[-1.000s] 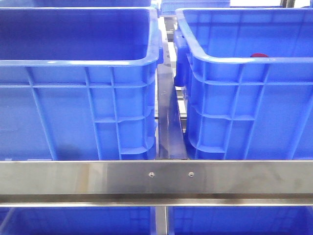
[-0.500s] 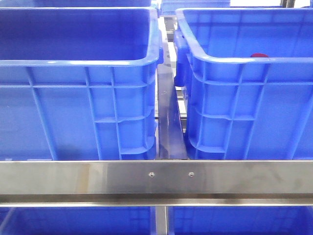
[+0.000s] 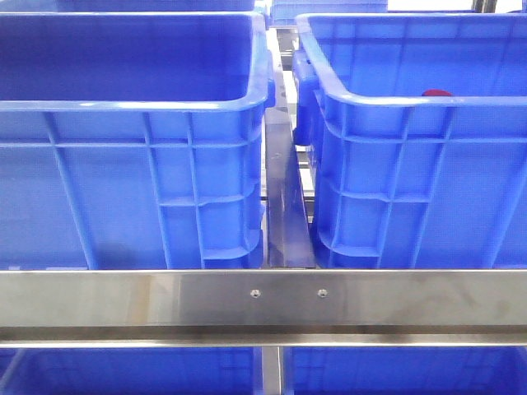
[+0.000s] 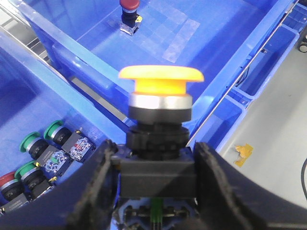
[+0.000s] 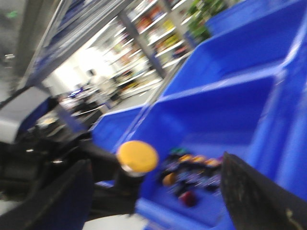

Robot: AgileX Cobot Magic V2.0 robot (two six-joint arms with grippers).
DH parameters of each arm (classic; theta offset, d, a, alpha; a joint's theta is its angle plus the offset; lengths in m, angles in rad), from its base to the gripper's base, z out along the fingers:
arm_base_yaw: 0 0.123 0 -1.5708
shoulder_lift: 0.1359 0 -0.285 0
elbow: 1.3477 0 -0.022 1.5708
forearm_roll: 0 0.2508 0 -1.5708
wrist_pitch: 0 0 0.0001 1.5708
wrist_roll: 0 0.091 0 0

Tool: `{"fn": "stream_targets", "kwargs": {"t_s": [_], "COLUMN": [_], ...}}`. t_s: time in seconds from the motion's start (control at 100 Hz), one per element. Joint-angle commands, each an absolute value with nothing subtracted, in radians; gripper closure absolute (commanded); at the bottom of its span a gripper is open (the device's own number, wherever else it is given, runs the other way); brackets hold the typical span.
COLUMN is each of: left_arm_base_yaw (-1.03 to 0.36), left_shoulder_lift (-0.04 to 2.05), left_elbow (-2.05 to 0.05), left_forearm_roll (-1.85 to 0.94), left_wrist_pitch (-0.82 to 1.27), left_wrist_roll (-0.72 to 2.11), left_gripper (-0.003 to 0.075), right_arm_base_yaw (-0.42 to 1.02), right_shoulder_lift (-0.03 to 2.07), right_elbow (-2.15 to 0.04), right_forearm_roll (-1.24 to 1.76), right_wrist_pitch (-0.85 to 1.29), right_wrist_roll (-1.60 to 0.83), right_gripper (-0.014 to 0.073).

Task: Pick red and yellow buttons and place in box
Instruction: 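Pass the yellow-capped button from the left gripper to the right gripper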

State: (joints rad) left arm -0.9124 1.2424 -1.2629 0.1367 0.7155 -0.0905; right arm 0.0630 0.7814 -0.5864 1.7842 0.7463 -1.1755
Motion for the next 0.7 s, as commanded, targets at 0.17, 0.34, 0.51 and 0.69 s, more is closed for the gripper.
{"fn": "stream_targets", "kwargs": {"t_s": [0.17, 0.34, 0.51, 0.69], "left_arm_base_yaw": [-0.92, -0.92, -0.92, -0.92], "left_shoulder_lift": [1.212, 1.212, 1.212, 1.212], "left_elbow": [-1.293, -1.293, -1.293, -1.293], "left_forearm_roll": [0.142, 0.142, 0.142, 0.142], "left_wrist_pitch": [0.649, 0.649, 0.649, 0.649], "left_wrist_roll": [-0.092, -0.092, -0.092, -0.092], "left_gripper": [0.0739, 0.0739, 0.0739, 0.0739], "right_arm_base_yaw": [0.069, 0.15, 0.255, 0.314], "right_shoulder_lift": [0.996, 1.096, 1.165, 1.231], "right_elbow": [-0.722, -0.783, -0.842, -0.884], "right_forearm_roll": [1.919, 1.918, 1.918, 1.918], "right_wrist_pitch": [1.017, 1.015, 0.942, 0.905], "right_wrist_roll": [-1.054, -1.052, -1.052, -1.052], "right_gripper": [0.0024, 0.0024, 0.0024, 0.0024]}}
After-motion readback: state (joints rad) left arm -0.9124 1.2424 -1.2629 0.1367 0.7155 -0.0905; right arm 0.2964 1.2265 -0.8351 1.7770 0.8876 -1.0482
